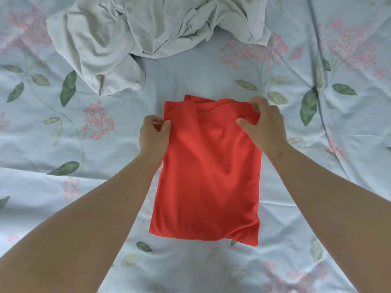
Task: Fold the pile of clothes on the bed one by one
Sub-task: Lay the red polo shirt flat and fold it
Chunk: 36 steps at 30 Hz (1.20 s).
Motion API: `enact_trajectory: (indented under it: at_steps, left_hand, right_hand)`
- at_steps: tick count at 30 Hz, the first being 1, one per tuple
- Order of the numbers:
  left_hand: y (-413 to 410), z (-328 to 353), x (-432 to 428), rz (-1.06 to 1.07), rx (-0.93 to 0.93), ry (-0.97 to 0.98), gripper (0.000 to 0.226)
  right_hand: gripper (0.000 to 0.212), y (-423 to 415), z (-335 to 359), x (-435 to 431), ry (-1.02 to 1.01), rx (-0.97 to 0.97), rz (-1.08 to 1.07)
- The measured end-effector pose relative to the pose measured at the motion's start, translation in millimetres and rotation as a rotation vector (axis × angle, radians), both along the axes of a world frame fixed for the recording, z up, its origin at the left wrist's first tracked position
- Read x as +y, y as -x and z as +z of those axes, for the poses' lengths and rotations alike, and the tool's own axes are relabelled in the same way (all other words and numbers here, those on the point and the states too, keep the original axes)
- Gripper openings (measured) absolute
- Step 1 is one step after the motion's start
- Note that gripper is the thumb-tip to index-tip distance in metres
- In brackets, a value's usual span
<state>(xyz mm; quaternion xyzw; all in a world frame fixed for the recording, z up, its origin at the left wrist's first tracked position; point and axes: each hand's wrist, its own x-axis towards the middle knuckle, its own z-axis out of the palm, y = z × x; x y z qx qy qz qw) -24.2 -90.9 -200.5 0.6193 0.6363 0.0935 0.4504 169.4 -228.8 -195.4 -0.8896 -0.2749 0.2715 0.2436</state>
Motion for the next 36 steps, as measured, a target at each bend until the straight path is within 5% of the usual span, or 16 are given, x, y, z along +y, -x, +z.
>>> enact_trajectory:
  at_steps: [3, 8, 16, 19, 25, 30, 36]
  left_hand:
    - [-7.3, 0.9, 1.1, -0.202, 0.121, -0.03, 0.023]
    - [-9.3, 1.8, 13.0, -0.014, -0.033, -0.092, 0.011]
    - [17.4, -1.8, -27.2, -0.004, 0.057, 0.3, 0.068]
    - [32.4, 0.1, -46.4, -0.021, 0.084, 0.43, 0.071]
    - [33.2, 21.8, -34.4, 0.112, -0.262, 0.704, 0.046]
    - [24.4, 76.6, -18.0, -0.007, -0.548, 0.599, 0.018]
    - [47.2, 128.5, -21.3, -0.074, -0.691, 0.437, 0.031]
  right_hand:
    - [0.013, -1.9, -3.4, 4.9, -0.024, -0.039, -0.02]
    - [0.009, -16.4, 7.8, 4.3, -0.185, -0.171, -0.238]
    - [0.066, 50.3, -8.7, -41.0, -0.079, 0.336, -0.627]
    - [0.067, 74.0, -8.1, -56.3, 0.018, 0.413, -0.589]
    - [0.028, 52.0, 13.8, -54.8, -0.143, 0.784, -0.686]
    - [0.021, 37.6, 72.1, -48.1, -0.351, 0.951, -0.682]
    - [0.015, 41.3, 134.8, -56.3, -0.646, 0.945, -0.638]
